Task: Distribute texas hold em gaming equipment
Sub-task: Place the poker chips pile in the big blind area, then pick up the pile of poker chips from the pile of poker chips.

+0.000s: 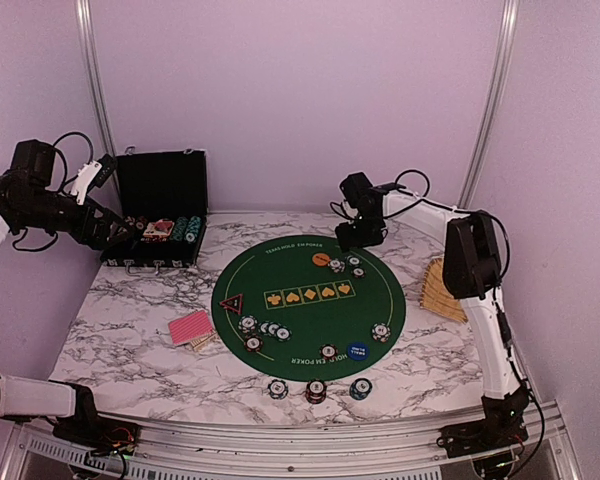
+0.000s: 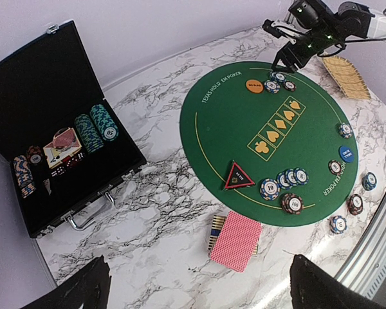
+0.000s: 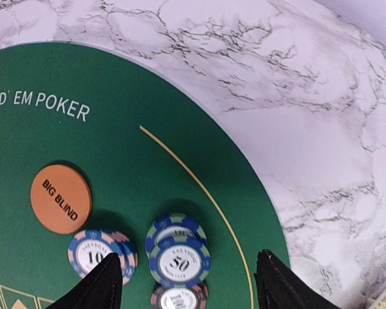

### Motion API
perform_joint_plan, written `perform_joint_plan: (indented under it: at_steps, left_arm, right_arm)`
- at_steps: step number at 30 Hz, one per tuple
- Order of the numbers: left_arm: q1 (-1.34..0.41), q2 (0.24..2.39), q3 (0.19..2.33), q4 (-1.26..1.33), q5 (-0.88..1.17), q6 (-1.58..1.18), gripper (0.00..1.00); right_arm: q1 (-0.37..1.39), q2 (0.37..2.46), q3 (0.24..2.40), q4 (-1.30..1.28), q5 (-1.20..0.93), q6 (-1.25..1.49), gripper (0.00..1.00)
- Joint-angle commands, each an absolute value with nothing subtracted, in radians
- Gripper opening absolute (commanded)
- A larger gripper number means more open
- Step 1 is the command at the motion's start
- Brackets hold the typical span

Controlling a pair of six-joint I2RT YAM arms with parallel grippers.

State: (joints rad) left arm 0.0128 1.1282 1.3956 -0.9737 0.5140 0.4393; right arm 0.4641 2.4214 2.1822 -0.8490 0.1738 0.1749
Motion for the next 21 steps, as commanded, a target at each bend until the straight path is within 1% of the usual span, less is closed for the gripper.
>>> perform_joint_plan:
  at_steps: [1, 5, 9, 12, 16, 21]
  left_arm:
    - [0.009, 1.107, 1.395, -1.009, 0.512, 0.457, 0.99]
    - [0.009, 1.11, 1.397, -1.009, 0.514, 0.458, 0.99]
    - [0.009, 1.112, 1.399, -1.01, 0.518, 0.461, 0.99]
    - [0.009, 1.115, 1.402, -1.01, 0.522, 0.461, 0.99]
    - [0.009, 1.121, 1.396, -1.009, 0.533, 0.461, 0.99]
    - [0.009, 1.116, 1.389, -1.009, 0.536, 0.457, 0.99]
  right_arm:
    - [0.502, 2.231, 2.099, -0.847, 0.224, 0.171, 0.7]
    - [0.584, 2.07, 1.889, -0.837, 0.259, 0.173, 0.7]
    - [0.684, 1.881, 1.641, -0.834, 0.221, 0.212, 0.71]
    - [0.808, 1.756, 1.481, -0.86, 0.206, 0.252, 0.75]
    - [0.977, 1.64, 1.345, -0.929, 0.179, 0.345, 0.81]
    - [1.146, 1.575, 1.241, -0.967, 0.141, 0.473, 0.88]
